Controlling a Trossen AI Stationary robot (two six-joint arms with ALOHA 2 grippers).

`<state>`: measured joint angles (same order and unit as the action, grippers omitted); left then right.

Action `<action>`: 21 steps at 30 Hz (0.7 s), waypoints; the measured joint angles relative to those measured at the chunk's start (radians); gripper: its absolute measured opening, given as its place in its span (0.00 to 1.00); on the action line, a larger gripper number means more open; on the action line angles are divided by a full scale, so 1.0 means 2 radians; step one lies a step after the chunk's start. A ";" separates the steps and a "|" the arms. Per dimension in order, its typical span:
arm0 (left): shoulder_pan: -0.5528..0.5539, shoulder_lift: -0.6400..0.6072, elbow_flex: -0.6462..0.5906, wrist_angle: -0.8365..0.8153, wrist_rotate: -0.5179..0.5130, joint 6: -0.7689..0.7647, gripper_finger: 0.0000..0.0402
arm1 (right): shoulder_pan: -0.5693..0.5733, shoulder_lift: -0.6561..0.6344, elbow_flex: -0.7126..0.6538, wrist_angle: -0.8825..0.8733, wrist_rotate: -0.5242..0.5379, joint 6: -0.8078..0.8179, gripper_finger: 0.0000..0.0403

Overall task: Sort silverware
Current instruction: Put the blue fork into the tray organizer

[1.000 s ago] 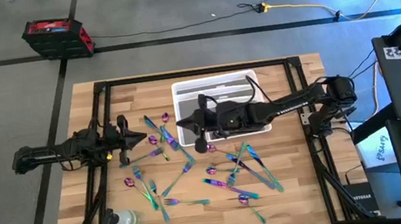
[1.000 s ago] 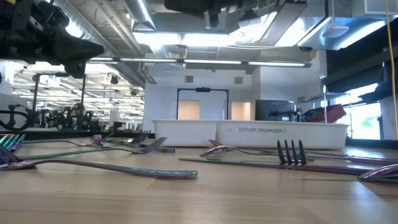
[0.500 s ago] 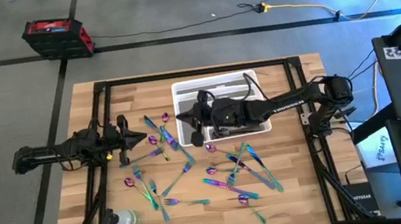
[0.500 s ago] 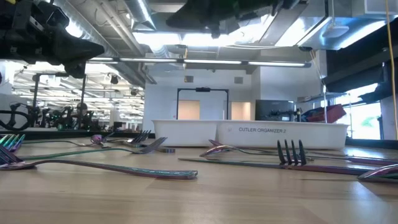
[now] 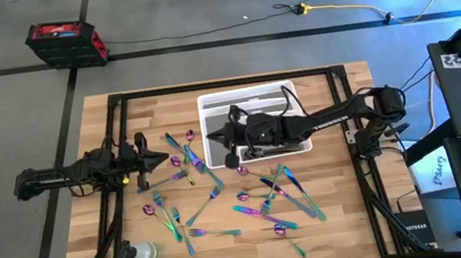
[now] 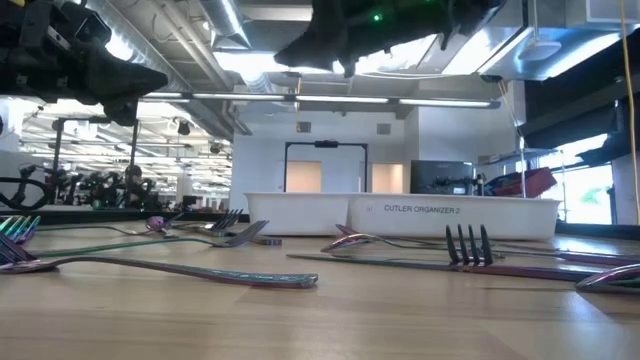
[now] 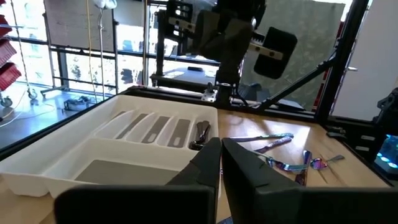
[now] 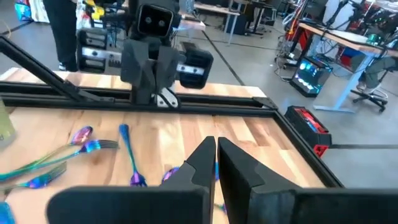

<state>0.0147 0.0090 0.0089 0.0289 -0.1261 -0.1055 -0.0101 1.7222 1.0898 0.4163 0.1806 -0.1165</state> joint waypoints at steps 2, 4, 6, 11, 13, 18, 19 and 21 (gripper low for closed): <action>0.000 0.000 0.000 0.000 0.000 0.000 0.00 | 0.001 0.000 -0.002 -0.001 0.000 -0.004 0.00; 0.000 0.000 0.000 0.000 0.000 0.000 0.00 | 0.002 0.000 -0.002 -0.012 0.000 -0.006 0.00; 0.000 0.000 0.000 0.000 0.000 0.000 0.00 | 0.002 0.000 -0.003 -0.016 -0.001 -0.006 0.00; 0.000 0.000 0.000 0.000 0.000 0.000 0.00 | 0.002 0.000 -0.003 -0.042 -0.061 0.044 0.00; 0.000 0.000 0.000 0.005 0.000 0.000 0.00 | 0.002 0.000 -0.003 -0.059 -0.070 0.043 0.00; 0.000 0.000 0.000 0.016 0.000 -0.045 0.00 | 0.003 0.000 -0.003 -0.087 -0.064 0.043 0.00; 0.000 0.000 0.000 0.017 0.000 -0.064 0.00 | 0.003 0.000 -0.003 -0.087 -0.064 0.043 0.00; 0.001 0.000 0.000 0.027 -0.006 -0.074 0.00 | 0.002 0.000 -0.003 -0.086 -0.064 0.047 0.00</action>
<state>0.0165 0.0093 0.0086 0.0823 -0.1383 -0.2539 -0.0051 1.7222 1.0843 0.2437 0.0529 -0.0219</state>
